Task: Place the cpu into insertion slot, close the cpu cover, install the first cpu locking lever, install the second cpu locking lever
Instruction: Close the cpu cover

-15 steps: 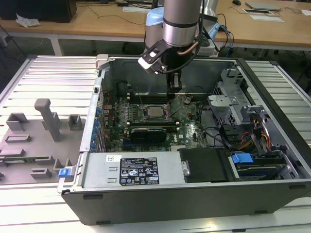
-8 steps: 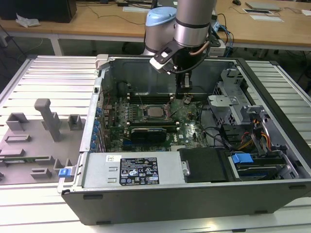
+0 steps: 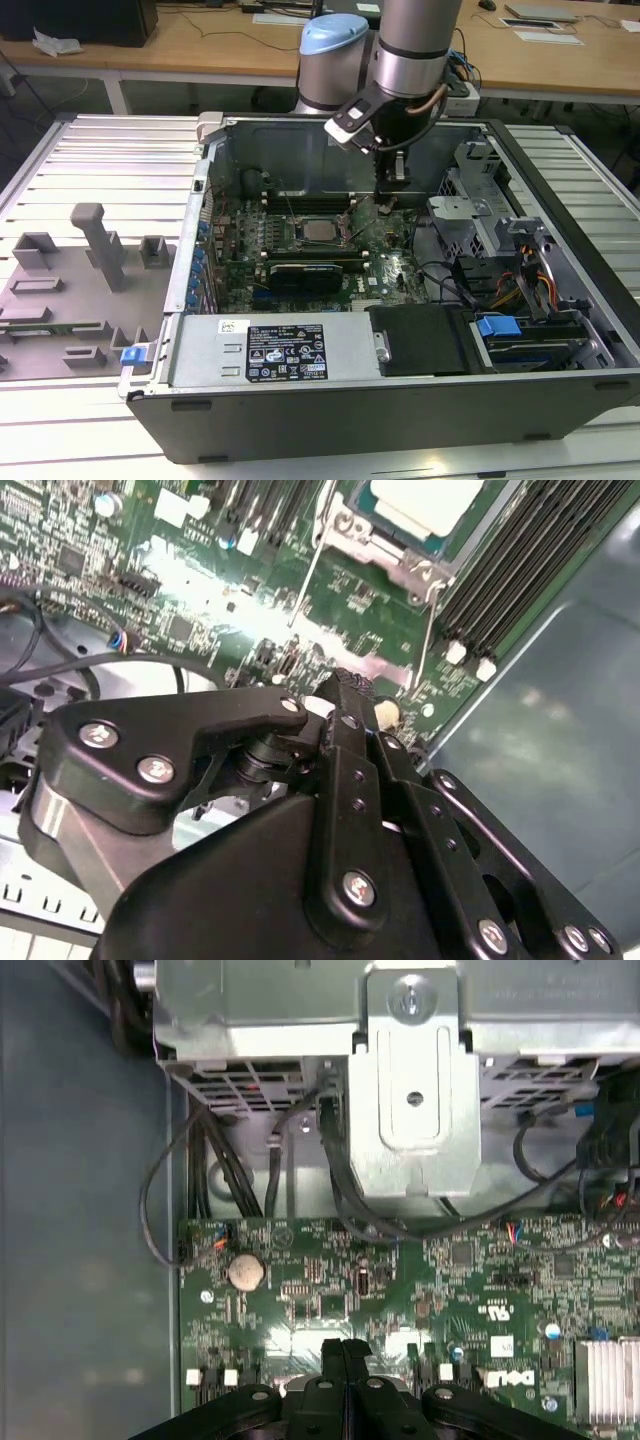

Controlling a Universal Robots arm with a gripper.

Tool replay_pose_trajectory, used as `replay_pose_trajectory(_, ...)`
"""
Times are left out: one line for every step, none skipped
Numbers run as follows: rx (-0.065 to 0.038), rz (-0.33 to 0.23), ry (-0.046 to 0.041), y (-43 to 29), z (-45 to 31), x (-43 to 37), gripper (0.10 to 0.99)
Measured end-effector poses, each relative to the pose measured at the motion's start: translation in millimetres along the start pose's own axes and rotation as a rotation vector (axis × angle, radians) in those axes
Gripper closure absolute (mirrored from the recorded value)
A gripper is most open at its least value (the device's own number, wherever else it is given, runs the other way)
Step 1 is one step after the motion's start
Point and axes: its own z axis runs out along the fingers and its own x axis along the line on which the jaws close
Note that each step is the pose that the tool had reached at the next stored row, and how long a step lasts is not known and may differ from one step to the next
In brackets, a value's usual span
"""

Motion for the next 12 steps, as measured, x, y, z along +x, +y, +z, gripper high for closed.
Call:
replay_pose_trajectory(0.000,0.000,0.0000,3.3,0.1,0.1,0.980)
replay_pose_trajectory(0.000,0.000,-0.0001,3.5,0.1,0.1,0.980)
replay_pose_trajectory(0.000,0.000,-0.0002,3.6,0.1,0.1,0.980)
replay_pose_trajectory(0.000,0.000,0.0000,3.6,1.0,0.0,0.980)
replay_pose_trajectory(0.000,0.000,-0.0001,3.6,2.4,0.0,0.980)
replay_pose_trajectory(0.000,0.000,-0.0001,3.5,3.8,0.0,0.980)
replay_pose_trajectory(0.000,0.000,0.0000,3.5,5.8,0.0,0.980)
replay_pose_trajectory(0.000,0.000,-0.0001,3.4,7.4,-0.1,0.980)
replay_pose_trajectory(0.000,0.000,-0.0002,3.4,9.1,-0.1,0.980)
replay_pose_trajectory(0.000,0.000,-0.0001,3.3,10.8,-0.1,0.980)
replay_pose_trajectory(0.000,0.000,-0.0001,3.2,14.1,-0.2,0.980)
replay_pose_trajectory(0.000,0.000,-0.0001,3.1,17.4,-0.2,0.980)
